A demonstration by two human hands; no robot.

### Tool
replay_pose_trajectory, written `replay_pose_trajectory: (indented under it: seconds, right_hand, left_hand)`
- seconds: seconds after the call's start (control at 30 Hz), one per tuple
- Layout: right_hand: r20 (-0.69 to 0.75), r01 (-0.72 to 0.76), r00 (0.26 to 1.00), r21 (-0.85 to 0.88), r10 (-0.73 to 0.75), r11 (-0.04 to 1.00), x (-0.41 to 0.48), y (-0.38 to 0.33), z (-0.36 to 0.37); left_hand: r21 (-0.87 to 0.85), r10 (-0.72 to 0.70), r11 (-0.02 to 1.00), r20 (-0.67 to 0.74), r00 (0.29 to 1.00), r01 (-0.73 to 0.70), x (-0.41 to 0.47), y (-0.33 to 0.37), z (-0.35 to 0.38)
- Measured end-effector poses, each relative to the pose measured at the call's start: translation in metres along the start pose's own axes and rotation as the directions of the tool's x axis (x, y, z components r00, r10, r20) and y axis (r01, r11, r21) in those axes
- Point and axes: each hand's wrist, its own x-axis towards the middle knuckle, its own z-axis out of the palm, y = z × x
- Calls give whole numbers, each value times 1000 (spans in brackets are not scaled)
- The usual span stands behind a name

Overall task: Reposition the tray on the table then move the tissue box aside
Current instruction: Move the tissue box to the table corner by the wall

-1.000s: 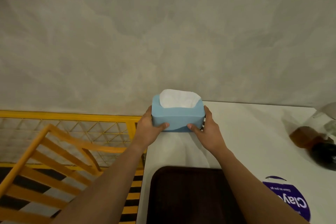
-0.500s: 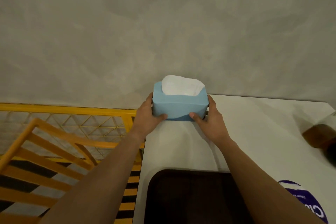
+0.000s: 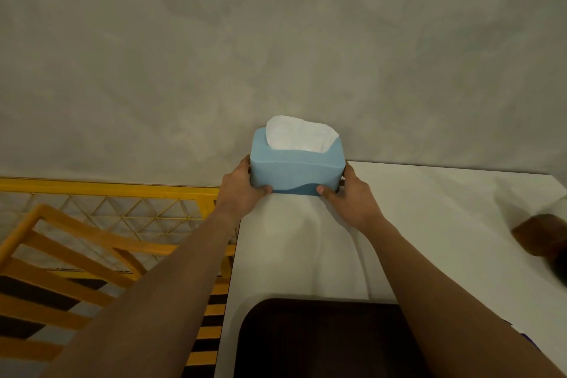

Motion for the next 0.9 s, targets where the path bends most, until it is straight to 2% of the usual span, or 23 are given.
replay_pose_trajectory:
  seconds: [0.27,0.4,0.57,0.9]
  right_hand:
    - [46,-37,998,-37,39,999,7,4,-5]
    - [60,6,998,-77,-1,997,7,-1,-3]
    - [31,13,999,-116,-10,993,2,-2,-4]
    - [5,39,999,-87,-38,995,0,-1,3]
  left_hand:
    - [35,-21,999,55,998,19,3,-2,0]
    - [28,-52,998,18,998,51,2,-2,1]
    - [65,-57,996,36,998,54,2,0,0]
    - [19,-101,995,20,995,101,0,-3,2]
